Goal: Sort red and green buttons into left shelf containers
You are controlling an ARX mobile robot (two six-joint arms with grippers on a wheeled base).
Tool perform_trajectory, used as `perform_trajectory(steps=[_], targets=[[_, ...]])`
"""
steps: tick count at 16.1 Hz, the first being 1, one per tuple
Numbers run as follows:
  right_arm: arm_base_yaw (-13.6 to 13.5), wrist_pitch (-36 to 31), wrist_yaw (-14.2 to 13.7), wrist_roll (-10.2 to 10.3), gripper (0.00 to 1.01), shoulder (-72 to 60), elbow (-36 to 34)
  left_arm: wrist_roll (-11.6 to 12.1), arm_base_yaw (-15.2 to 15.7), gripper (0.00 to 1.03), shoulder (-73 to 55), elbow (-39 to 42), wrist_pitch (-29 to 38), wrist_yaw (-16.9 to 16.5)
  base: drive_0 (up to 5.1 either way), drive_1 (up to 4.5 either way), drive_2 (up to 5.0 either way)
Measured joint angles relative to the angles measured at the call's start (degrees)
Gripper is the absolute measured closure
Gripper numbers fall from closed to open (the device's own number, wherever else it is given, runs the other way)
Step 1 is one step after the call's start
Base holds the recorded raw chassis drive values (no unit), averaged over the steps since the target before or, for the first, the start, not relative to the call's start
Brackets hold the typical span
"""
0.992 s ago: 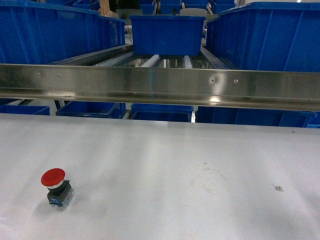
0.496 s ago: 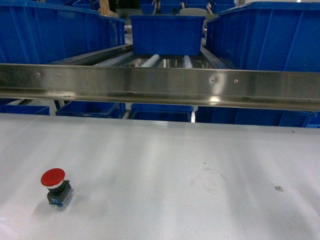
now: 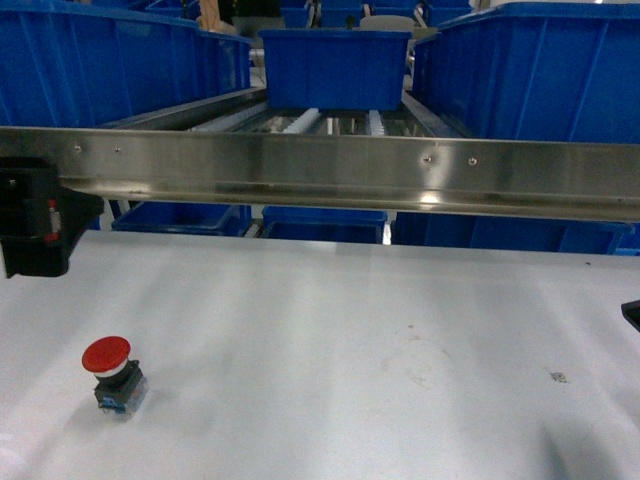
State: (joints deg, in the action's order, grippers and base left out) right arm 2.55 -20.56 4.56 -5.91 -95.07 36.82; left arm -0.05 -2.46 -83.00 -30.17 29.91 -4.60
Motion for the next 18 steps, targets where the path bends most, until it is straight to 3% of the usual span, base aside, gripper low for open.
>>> perform_trajectory(steps=[2, 6, 12, 14, 16, 18], targets=[[0.52, 3.61, 0.35, -1.73, 0.03, -3.32, 4.94, -0.37, -1.22, 0.05, -2.73, -3.10, -3.98, -1.07, 0.0, 0.00, 0.0], [2.14, 5.29, -2.93, -5.35, 0.03, -5.09, 5.60, -1.05, -2.36, 0.05, -4.11, -3.39, -5.05, 0.26, 0.0, 0.00, 0.0], [2.34, 5.79, -3.04, -6.21, 0.03, -5.07, 5.66, -1.07, -2.32, 0.05, -4.07, -3.39, -5.07, 0.35, 0.0, 0.00, 0.0], [2.29, 9.14, -2.93, -7.85, 0.03, -7.17, 6.23, -1.07, -2.32, 0.05, -4.07, -3.39, -5.07, 0.35, 0.0, 0.00, 0.0], [1.92, 10.67, -3.65, -8.41, 0.03, -10.84, 6.29, -1.07, -2.32, 0.05, -4.07, -3.39, -5.07, 0.35, 0.0, 0.00, 0.0], [1.51, 10.38, -6.32, -8.90, 0.03, -13.73, 6.32, -1.07, -2.32, 0.05, -4.07, -3.39, -5.09, 0.42, 0.0, 0.00, 0.0]])
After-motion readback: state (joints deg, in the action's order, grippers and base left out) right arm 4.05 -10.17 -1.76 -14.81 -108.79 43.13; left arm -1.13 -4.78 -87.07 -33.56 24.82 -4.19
